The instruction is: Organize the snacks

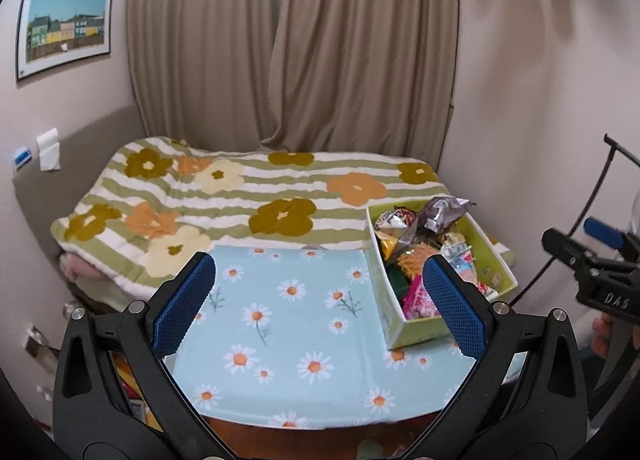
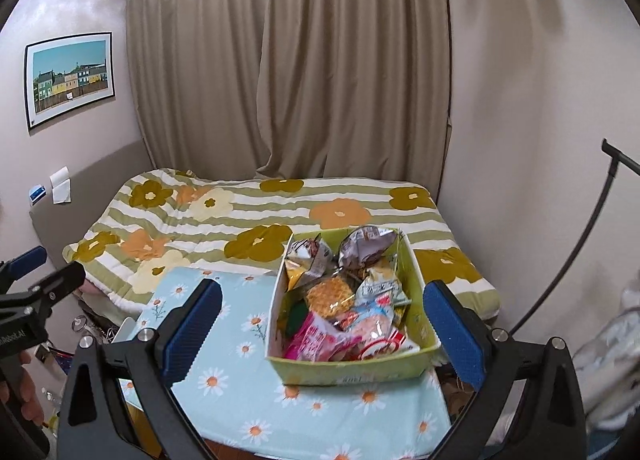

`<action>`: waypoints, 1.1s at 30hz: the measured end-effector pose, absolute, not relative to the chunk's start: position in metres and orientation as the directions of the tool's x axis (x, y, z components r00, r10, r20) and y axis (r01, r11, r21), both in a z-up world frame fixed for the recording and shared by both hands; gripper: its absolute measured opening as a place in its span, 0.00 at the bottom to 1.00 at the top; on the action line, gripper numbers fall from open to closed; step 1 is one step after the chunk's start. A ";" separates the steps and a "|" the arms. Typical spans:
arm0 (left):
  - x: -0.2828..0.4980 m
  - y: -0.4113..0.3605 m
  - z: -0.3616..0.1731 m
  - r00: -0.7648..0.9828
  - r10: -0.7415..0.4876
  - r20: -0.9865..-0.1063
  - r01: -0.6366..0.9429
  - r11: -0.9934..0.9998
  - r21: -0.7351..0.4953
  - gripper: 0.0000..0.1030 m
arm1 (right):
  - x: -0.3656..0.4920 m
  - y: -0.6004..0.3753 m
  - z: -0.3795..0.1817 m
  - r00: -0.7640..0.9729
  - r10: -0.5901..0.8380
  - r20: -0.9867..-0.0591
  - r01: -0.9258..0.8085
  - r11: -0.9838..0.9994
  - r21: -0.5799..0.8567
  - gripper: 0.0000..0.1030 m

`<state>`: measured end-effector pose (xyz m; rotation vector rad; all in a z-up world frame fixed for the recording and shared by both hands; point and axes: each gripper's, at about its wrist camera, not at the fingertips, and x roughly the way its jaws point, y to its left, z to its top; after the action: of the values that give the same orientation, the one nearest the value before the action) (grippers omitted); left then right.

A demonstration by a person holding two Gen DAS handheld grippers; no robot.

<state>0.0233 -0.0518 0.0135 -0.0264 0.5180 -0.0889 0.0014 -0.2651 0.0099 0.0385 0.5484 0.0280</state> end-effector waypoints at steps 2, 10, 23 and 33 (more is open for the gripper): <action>0.016 -0.045 0.013 0.864 -0.107 -0.492 0.089 0.994 -0.060 1.00 | -0.007 -0.260 0.006 0.855 0.030 -0.518 -0.005 0.999 0.049 0.97; -0.001 -0.037 0.014 0.868 -0.129 -0.479 0.120 0.991 -0.051 1.00 | -0.024 -0.249 0.006 0.860 0.007 -0.510 0.023 0.998 0.052 0.97; -0.002 -0.041 0.018 0.871 -0.136 -0.472 0.130 0.991 -0.045 1.00 | -0.028 -0.249 0.006 0.863 0.001 -0.505 0.030 0.998 0.052 0.97; -0.002 -0.046 0.020 0.873 -0.136 -0.468 0.133 0.990 -0.040 1.00 | -0.029 -0.250 0.005 0.863 0.002 -0.505 0.030 0.998 0.054 0.97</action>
<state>-0.0023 -0.0458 0.0196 -0.0060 0.4896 -0.1409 -0.0291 -0.2495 0.0051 0.0604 0.5296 -0.0146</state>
